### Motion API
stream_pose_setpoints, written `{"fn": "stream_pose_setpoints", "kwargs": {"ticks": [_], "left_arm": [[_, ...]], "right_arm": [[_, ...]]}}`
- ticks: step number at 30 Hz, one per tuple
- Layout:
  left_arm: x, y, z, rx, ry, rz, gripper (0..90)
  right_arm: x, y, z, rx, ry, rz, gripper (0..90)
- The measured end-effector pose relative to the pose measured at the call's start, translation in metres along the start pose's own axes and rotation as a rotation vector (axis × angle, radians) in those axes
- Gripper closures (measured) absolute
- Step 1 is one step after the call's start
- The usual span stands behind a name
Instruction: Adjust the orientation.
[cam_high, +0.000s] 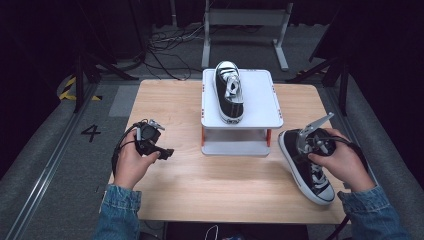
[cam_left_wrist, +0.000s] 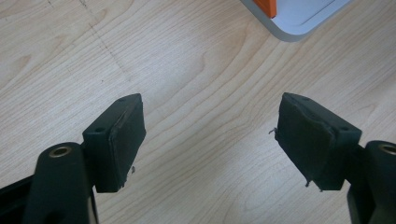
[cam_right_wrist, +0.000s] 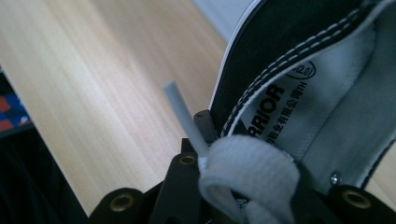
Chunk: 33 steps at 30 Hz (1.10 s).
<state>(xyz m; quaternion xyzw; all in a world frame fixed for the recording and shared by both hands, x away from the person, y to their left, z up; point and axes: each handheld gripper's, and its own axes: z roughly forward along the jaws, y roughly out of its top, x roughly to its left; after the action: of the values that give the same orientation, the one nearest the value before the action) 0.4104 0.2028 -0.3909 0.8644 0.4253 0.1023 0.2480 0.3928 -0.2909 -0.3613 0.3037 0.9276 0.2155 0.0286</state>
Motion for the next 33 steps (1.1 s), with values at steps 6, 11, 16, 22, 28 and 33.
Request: {"fn": "stream_pose_setpoints", "kwargs": {"ticks": [6,11,16,22,28,33], "left_arm": [[0.001,0.0,0.0,-0.004,-0.001,-0.007,24.4],[0.003,-0.001,0.0,-0.002,-0.002,-0.004,24.4],[0.002,0.0,0.001,0.002,-0.008,0.002,24.4],[0.001,0.003,0.002,-0.003,-0.01,0.0,24.3],[0.0,0.009,0.007,-0.005,-0.018,0.009,24.4],[-0.002,0.016,0.011,0.0,-0.029,0.026,24.4]], "right_arm": [[0.02,0.012,0.031,0.063,0.042,-0.114,84.2],[0.03,0.017,0.048,0.078,0.083,-0.145,82.4],[0.025,0.011,0.038,0.021,0.068,-0.076,65.9],[0.024,-0.002,0.009,-0.093,0.004,0.021,48.1],[0.019,-0.029,0.0,-0.011,-0.104,0.081,42.0],[0.011,-0.049,0.006,0.061,-0.091,0.133,44.9]]}}
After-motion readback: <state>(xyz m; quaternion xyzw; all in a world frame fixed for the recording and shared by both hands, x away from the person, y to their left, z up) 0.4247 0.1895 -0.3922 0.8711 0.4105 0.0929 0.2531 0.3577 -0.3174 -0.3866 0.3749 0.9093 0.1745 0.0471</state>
